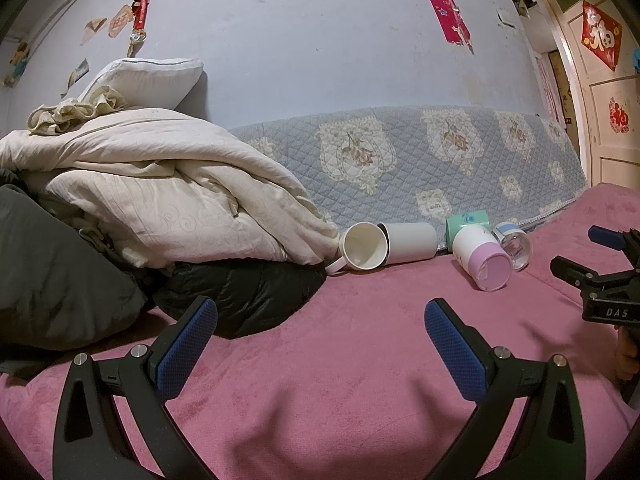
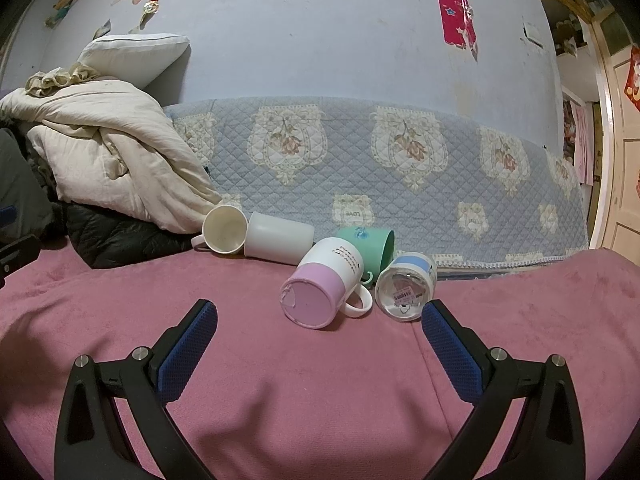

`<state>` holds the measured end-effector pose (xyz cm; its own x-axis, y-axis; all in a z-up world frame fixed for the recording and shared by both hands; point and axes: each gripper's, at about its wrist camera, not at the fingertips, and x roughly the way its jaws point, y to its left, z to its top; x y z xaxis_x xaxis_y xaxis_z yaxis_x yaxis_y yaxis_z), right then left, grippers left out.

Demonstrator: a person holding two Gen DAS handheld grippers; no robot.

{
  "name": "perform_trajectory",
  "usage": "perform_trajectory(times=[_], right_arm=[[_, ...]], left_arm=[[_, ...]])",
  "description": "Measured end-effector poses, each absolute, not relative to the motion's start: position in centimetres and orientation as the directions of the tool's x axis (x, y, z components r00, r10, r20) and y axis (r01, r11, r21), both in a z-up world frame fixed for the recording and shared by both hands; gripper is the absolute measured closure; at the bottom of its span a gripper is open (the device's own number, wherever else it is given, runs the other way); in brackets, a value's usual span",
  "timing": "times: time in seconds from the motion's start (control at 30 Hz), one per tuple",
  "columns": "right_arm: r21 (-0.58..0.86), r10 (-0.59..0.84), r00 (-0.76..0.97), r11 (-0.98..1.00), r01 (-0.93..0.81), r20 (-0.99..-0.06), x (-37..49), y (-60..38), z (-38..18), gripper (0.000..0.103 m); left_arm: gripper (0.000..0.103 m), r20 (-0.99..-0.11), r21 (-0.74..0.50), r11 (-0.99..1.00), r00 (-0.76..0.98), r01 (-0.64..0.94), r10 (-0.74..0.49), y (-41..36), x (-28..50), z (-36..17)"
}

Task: Flip cup upright

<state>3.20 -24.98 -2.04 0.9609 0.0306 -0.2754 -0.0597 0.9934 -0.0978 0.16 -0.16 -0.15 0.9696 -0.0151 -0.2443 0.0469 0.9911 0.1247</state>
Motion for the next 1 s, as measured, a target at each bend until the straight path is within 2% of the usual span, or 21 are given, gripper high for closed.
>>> perform_trajectory(times=[1.0], right_arm=[[-0.087, 0.031, 0.958, 0.995, -0.058, -0.284, 3.44, -25.24, -2.32, 0.0]], left_arm=[[0.0, -0.244, 0.125, 0.991, 0.97, 0.047, -0.015, -0.19, 0.14, -0.14]])
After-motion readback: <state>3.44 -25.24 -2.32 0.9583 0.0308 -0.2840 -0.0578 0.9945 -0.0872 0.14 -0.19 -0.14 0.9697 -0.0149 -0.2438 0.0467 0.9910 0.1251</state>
